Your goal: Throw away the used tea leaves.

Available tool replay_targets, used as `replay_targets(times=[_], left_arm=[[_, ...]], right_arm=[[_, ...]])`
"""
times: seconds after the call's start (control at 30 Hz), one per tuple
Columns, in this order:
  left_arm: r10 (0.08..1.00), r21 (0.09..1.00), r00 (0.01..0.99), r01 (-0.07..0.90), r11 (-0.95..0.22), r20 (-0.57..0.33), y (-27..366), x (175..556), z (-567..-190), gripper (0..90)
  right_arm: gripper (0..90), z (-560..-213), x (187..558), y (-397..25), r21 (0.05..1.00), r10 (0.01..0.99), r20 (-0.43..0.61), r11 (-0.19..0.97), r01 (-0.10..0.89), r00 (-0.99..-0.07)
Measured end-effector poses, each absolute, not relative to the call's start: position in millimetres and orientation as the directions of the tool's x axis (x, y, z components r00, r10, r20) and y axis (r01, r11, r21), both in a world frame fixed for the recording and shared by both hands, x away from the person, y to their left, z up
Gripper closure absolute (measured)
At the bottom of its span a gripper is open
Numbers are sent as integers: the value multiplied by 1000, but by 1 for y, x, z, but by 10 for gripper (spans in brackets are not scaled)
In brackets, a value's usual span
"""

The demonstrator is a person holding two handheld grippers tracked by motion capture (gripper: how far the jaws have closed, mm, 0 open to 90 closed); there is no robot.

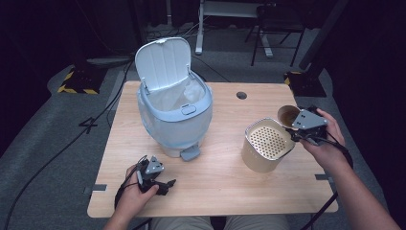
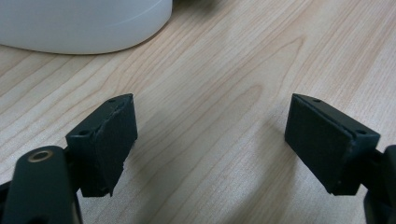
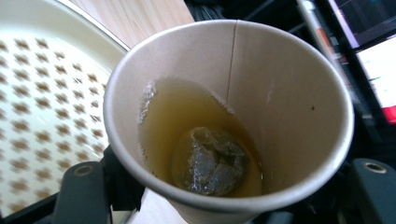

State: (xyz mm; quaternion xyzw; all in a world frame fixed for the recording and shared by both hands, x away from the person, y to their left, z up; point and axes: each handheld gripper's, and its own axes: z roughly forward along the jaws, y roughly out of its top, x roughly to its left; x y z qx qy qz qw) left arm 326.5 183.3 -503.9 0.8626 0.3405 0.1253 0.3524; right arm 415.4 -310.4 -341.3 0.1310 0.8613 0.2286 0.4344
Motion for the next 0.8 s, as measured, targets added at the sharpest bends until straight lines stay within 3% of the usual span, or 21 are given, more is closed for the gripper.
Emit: replay_targets(times=[0.1,0.13,0.23,0.37,0.8], left_arm=[[675,693,737,498,-521,-23,183,327,-504,176],[675,693,737,498,-521,-22,183,327,-504,176],[676,693,737,499,-520,-23,183,327,-504,176],[675,693,737,498,-521,-22,183,327,-504,176],[675,693,737,499,-521,-22,183,327,-504,176]], right_arm=[[313,-340,414,-309,464,392,-733,886,13,-556],[313,-340,412,-308,394,335,-782,919,-2,-526],[313,-341,410,-305,332,288,-823,943,-5,-489],[313,-346,408,-301,164,143,-899,986,-17,-413],[312,-358,400,-290,-197,-196,-956,980,-16,-217]])
